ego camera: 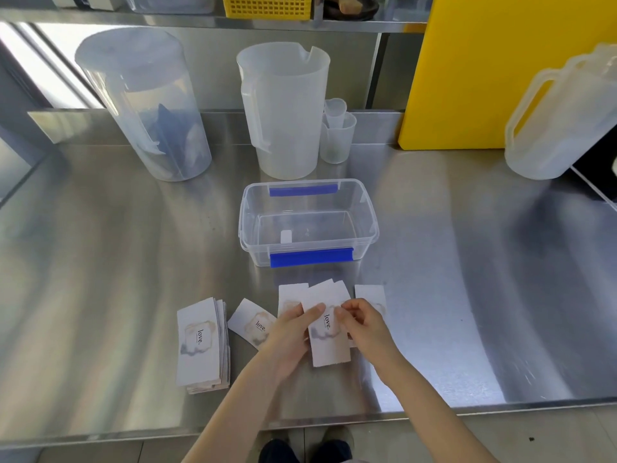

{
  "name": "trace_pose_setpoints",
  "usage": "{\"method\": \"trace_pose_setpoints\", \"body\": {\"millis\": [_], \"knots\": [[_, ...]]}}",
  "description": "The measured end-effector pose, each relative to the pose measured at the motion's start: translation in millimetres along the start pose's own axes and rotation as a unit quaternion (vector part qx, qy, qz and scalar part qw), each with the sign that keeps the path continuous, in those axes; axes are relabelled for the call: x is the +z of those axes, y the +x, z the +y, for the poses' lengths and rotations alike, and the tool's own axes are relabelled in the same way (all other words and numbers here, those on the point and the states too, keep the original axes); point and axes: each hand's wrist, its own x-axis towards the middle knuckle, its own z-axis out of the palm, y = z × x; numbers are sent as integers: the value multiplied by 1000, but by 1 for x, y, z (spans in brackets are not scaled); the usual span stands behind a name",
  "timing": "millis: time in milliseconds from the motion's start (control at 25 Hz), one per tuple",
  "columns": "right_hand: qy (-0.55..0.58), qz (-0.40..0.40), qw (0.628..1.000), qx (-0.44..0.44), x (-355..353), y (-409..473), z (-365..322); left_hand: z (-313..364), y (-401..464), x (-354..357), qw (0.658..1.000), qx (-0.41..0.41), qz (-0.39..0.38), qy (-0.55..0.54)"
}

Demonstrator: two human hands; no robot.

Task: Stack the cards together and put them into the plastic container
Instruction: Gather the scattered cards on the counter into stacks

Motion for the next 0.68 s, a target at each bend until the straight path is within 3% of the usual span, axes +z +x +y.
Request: {"method": "trace_pose_setpoints", "body": {"millis": [120, 240, 360, 440, 680], "knots": [[-25, 1, 1000, -2, -9, 0, 0, -7, 1, 2, 999, 7, 20, -27], [-136, 97, 985, -37, -29, 8, 7, -7, 0, 0, 998, 16, 48, -21], [-363, 151, 919, -2, -39, 13, 22, -6, 0, -1, 996, -1, 83, -24], [-436, 157, 885, 33, -39, 15, 29, -7, 0, -1, 995, -10, 94, -26], [-360, 151, 919, 63, -38, 22, 28, -8, -1, -5, 995, -9, 99, -23]]}}
